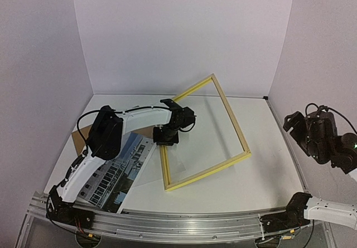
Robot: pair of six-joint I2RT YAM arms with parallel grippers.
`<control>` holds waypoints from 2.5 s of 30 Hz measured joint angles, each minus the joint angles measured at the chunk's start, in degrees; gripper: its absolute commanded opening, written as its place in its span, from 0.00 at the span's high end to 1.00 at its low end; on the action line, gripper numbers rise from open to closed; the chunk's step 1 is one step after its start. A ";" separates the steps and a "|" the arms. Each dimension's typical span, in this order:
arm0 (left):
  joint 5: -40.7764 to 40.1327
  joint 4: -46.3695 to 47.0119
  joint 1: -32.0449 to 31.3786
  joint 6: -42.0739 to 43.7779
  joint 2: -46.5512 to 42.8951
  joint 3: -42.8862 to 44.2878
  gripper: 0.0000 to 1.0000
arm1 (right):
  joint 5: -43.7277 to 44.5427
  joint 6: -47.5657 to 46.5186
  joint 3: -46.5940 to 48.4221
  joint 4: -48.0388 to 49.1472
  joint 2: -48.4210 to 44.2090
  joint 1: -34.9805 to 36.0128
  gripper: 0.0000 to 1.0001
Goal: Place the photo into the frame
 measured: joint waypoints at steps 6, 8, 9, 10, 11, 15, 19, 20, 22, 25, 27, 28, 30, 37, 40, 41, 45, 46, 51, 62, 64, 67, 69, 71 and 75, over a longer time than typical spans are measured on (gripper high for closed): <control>1.07 -3.29 -2.70 -5.40 1.89 3.03 1.00 | 2.15 -3.93 0.45 -1.76 3.62 0.00 0.02; 1.22 -3.99 -3.38 -7.28 2.07 3.37 1.00 | 2.29 -4.93 0.45 -2.05 3.66 0.00 0.02; 1.33 -4.27 -3.70 -8.12 2.12 3.42 1.00 | 2.34 -5.37 0.44 -2.14 3.57 0.00 0.02; 1.45 -4.53 -4.01 -8.92 2.15 3.45 1.00 | 2.36 -5.78 0.42 -2.19 3.43 0.00 0.02; 1.52 -4.65 -4.29 -9.57 2.17 3.45 1.00 | 2.39 -6.17 0.41 -2.26 3.18 0.00 0.02; 1.71 -4.71 -5.43 -11.06 2.31 3.56 0.98 | 2.34 -7.37 0.19 -2.55 2.33 0.00 0.02; 1.93 -4.51 -6.29 -11.36 2.51 3.91 0.88 | 2.29 -7.94 -0.63 -2.68 1.21 0.00 0.02; 1.98 -4.45 -6.45 -11.38 2.53 3.91 0.83 | 2.23 -7.96 -0.94 -2.76 0.92 0.00 0.02; 2.02 -4.30 -6.65 -11.40 2.53 3.91 0.76 | 1.95 -7.95 -1.56 -2.85 0.33 0.00 0.02; 2.07 -3.97 -6.83 -11.37 2.53 3.89 0.70 | 1.47 -7.93 -2.42 -2.93 -0.61 0.00 0.02; 2.03 -3.32 -7.03 -11.50 2.55 3.83 0.66 | 1.08 -7.91 -2.97 -2.93 -1.23 0.00 0.02; 1.86 -2.54 -7.17 -11.81 2.56 3.71 0.65 | 0.87 -7.90 -3.21 -2.93 -1.51 0.00 0.02; 1.61 -0.18 -7.46 -12.19 2.52 3.13 0.64 | 0.41 -7.89 -3.70 -2.96 -2.18 0.00 0.02; 0.93 6.61 -8.16 -12.45 2.13 1.54 0.65 | -0.68 -7.80 -4.54 -2.95 -4.86 0.00 0.02; 0.93 8.05 -8.19 -12.45 2.04 1.11 0.65 | -1.05 -7.69 -4.82 -2.98 -5.79 0.00 0.02; 0.94 8.46 -8.19 -12.45 1.98 0.93 0.64 | -1.13 -7.69 -4.85 -2.99 -5.95 0.00 0.02; 1.03 10.04 -8.22 -11.91 1.65 0.28 0.61 | -1.44 -7.74 -4.89 -2.97 -6.13 0.00 0.02; 1.06 10.68 -8.24 -11.42 1.50 -0.05 0.60 | -1.57 -7.76 -4.89 -2.98 -6.13 0.00 0.02; 3.11 14.93 -8.25 -9.54 0.53 -1.58 0.58 | -2.25 -8.35 -4.89 -2.97 -5.51 -0.01 0.02; 11.55 29.11 -8.86 -9.00 0.06 -3.19 0.56 | -4.44 -9.71 -4.89 -2.97 -4.84 0.00 0.02; 12.80 30.85 -8.97 -9.03 0.20 -3.18 0.56 | -5.48 -10.40 -4.89 -2.98 -4.80 0.00 0.02; 14.01 32.61 -9.10 -9.23 0.25 -3.35 0.54 | -6.98 -11.58 -4.89 -2.99 -4.03 0.00 0.02; 14.11 33.41 -9.16 -9.33 0.20 -3.69 0.49 | -7.94 -12.32 -4.87 -2.97 -2.50 0.00 0.02; 14.08 34.23 -9.24 -9.37 -0.05 -4.18 0.42 | -9.04 -12.95 -4.76 -3.02 0.28 0.00 0.02; 13.18 35.30 -9.56 -8.64 -1.09 -5.69 0.14 | -10.16 -13.58 -3.98 -2.96 6.55 0.00 0.02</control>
